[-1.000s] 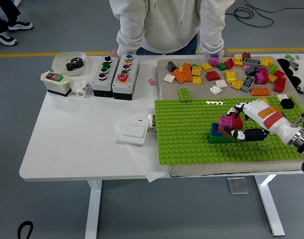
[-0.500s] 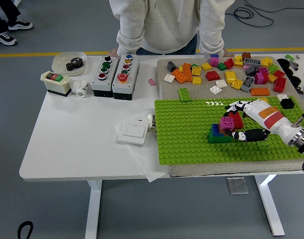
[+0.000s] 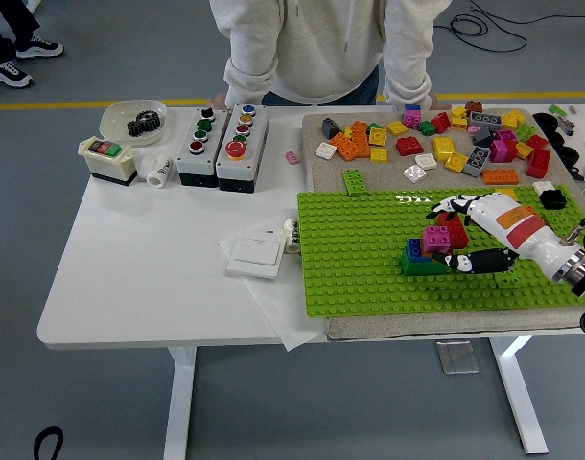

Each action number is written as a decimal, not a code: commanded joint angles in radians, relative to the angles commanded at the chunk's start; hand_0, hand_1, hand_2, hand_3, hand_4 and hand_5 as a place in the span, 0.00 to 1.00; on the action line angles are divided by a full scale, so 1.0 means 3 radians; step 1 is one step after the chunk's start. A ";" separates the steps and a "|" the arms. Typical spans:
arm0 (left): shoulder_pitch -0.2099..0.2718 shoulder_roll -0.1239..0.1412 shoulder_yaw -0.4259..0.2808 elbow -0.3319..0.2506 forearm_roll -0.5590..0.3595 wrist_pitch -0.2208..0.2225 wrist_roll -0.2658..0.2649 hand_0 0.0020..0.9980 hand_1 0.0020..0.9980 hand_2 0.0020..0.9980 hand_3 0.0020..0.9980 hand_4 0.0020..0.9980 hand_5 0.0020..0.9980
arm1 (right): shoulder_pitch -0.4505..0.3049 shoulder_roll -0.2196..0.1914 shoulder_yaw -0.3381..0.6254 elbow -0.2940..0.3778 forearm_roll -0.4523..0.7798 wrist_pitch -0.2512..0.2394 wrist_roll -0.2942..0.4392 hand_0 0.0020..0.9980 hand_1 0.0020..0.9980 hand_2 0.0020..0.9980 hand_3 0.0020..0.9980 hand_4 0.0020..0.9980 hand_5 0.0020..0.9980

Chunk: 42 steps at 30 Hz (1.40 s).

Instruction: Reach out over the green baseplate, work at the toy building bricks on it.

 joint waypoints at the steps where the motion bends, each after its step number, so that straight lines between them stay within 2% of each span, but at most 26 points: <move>1: 0.0001 0.0000 -0.0001 0.0000 0.0001 0.0000 0.0000 0.75 0.75 0.71 0.60 0.67 0.60 | -0.0004 -0.0002 0.0005 0.0005 -0.0001 0.0001 0.0000 0.43 0.60 0.76 0.72 0.85 0.40; 5: 0.0004 0.0002 -0.0007 0.0001 0.0010 0.0002 0.0001 0.75 0.75 0.71 0.60 0.67 0.60 | -0.0033 -0.0022 0.0050 0.0043 0.0004 0.0005 0.0000 0.43 0.60 0.76 0.72 0.85 0.40; 6: 0.0004 0.0002 -0.0006 0.0002 0.0010 0.0002 0.0000 0.75 0.75 0.71 0.60 0.67 0.60 | -0.0039 -0.0028 0.0062 0.0054 0.0001 0.0009 0.0000 0.49 0.64 0.80 0.83 0.90 0.41; 11: 0.0004 0.0003 -0.0004 0.0005 0.0006 0.0008 0.0000 0.75 0.75 0.71 0.60 0.67 0.60 | -0.0082 -0.0069 0.0143 0.0154 -0.0030 0.0050 0.0000 0.49 0.64 0.80 0.83 0.90 0.41; 12: 0.0003 0.0003 -0.0003 0.0005 0.0006 0.0009 -0.0001 0.75 0.75 0.71 0.60 0.67 0.60 | -0.0090 -0.0075 0.0155 0.0169 -0.0033 0.0055 0.0000 0.63 0.71 0.84 0.89 0.94 0.42; 14: 0.0003 0.0003 -0.0004 0.0006 0.0007 0.0008 -0.0002 0.75 0.75 0.71 0.60 0.67 0.60 | -0.0116 -0.0090 0.0195 0.0215 -0.0042 0.0065 0.0000 0.63 0.71 0.84 0.89 0.94 0.42; 17: 0.0001 0.0003 -0.0005 0.0008 0.0009 0.0007 -0.0003 0.75 0.75 0.71 0.60 0.67 0.60 | -0.0192 -0.0127 0.0304 0.0340 -0.0048 0.0078 0.0000 0.63 0.71 0.84 0.89 0.94 0.42; 18: 0.0001 0.0004 -0.0005 0.0009 0.0009 0.0008 -0.0004 0.75 0.75 0.71 0.60 0.67 0.60 | -0.0231 -0.0142 0.0354 0.0393 -0.0045 0.0080 0.0000 0.74 0.76 0.88 0.91 0.96 0.43; 21: 0.0002 0.0003 -0.0008 0.0012 0.0013 0.0013 -0.0002 0.75 0.75 0.71 0.60 0.67 0.60 | -0.0357 -0.0181 0.0514 0.0604 -0.0035 0.0033 0.0000 0.74 0.76 0.88 0.91 0.96 0.43; 23: 0.0005 0.0002 -0.0010 0.0014 0.0013 0.0020 0.0001 0.75 0.75 0.71 0.60 0.67 0.60 | -0.0449 -0.0216 0.0597 0.0784 -0.0013 -0.0055 0.0000 0.74 0.76 0.88 0.91 0.96 0.43; 24: 0.0005 0.0001 -0.0014 0.0014 0.0023 0.0021 0.0003 0.75 0.74 0.71 0.60 0.67 0.60 | -0.0497 -0.0239 0.0636 0.0876 -0.0020 -0.0099 -0.0040 0.72 0.73 0.79 0.78 0.87 0.45; 29: -0.0004 0.0000 -0.0019 0.0015 0.0044 0.0021 0.0003 0.75 0.74 0.71 0.60 0.67 0.60 | -0.0669 -0.0332 0.0752 0.1289 -0.0049 -0.0146 -0.0262 0.72 0.73 0.79 0.78 0.87 0.45; 30: -0.0005 0.0000 -0.0019 0.0015 0.0046 0.0021 0.0003 0.74 0.75 0.71 0.60 0.67 0.60 | -0.0707 -0.0350 0.0782 0.1363 -0.0080 -0.0129 -0.0318 0.72 0.71 0.76 0.67 0.82 0.49; 35: -0.0003 -0.0001 -0.0025 0.0018 0.0053 0.0032 0.0006 0.74 0.75 0.71 0.60 0.67 0.60 | -0.0869 -0.0417 0.0898 0.1708 -0.0211 -0.0070 -0.0565 0.72 0.71 0.76 0.67 0.82 0.49; 36: -0.0002 -0.0002 -0.0028 0.0019 0.0056 0.0034 0.0007 0.74 0.74 0.71 0.60 0.67 0.60 | -0.0898 -0.0430 0.0911 0.1767 -0.0231 -0.0066 -0.0599 0.68 0.69 0.73 0.59 0.81 0.53; 38: -0.0002 -0.0003 -0.0031 0.0019 0.0060 0.0035 0.0009 0.74 0.74 0.71 0.60 0.67 0.60 | -0.0939 -0.0452 0.0922 0.1870 -0.0272 -0.0067 -0.0646 0.68 0.69 0.73 0.59 0.81 0.53; 42: -0.0007 -0.0001 -0.0025 0.0019 0.0055 0.0030 0.0005 0.74 0.75 0.71 0.60 0.67 0.60 | -0.0972 -0.0470 0.0930 0.1973 -0.0336 -0.0057 -0.0690 0.66 0.68 0.72 0.57 0.80 0.53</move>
